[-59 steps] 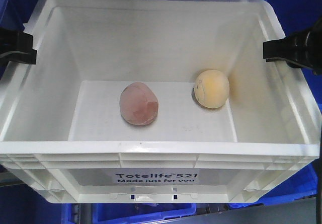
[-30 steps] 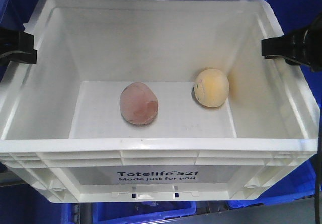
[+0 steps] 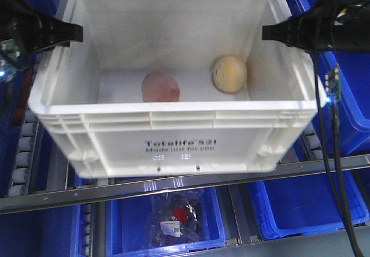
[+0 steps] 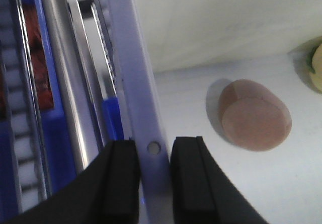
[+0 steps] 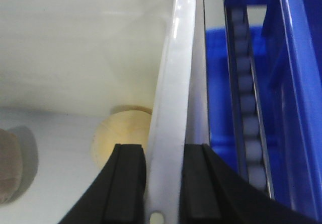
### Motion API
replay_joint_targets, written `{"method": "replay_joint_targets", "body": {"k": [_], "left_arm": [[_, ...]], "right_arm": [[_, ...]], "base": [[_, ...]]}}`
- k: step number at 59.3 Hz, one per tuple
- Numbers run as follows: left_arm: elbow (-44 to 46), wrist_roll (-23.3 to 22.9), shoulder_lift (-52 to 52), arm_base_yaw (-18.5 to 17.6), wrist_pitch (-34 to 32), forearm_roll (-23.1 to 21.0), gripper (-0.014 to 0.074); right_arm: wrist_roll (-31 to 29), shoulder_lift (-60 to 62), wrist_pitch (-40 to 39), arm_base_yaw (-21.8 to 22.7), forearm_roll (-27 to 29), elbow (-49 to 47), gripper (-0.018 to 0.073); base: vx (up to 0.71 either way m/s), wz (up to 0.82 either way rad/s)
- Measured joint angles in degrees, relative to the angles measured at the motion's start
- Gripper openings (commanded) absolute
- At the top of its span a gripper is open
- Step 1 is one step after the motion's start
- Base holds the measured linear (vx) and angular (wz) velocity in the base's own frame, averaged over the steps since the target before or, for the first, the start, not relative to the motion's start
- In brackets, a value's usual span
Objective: Place moving items into box and shelve
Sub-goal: 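Push the held crate forward onto the roller shelf with both grippers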
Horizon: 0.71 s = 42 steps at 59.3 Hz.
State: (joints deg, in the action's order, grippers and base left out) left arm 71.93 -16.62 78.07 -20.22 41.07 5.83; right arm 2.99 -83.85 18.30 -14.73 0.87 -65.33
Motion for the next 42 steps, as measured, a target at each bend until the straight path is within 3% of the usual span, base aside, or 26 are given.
{"method": "replay_joint_targets", "body": {"k": [16,28,36,42], "left_arm": [[0.27,-0.28,6.60,1.16,-6.05,3.60,-0.0004],[0.86,-0.41,7.93,1.42,-5.62,4.29,0.0034],[1.15,-0.41,7.93,1.42,-4.03,4.28,0.0120],[1.34,-0.20,7.93,1.31,-2.81,4.18,0.0221]], "right_arm": [[-2.99,-7.57,-14.46,0.49,1.66,-0.29,-0.0005],[-2.99,-8.90,-15.11,0.44,2.67,-1.18,0.0008],[-2.99,-8.90,-14.64,0.44,2.68,-1.31,0.0097],[-2.99,-8.90,-14.38,0.23,2.68,-1.41,0.0225]], "base": [[0.00,0.00],[0.00,0.00],[0.00,0.00],[0.00,0.00]]}}
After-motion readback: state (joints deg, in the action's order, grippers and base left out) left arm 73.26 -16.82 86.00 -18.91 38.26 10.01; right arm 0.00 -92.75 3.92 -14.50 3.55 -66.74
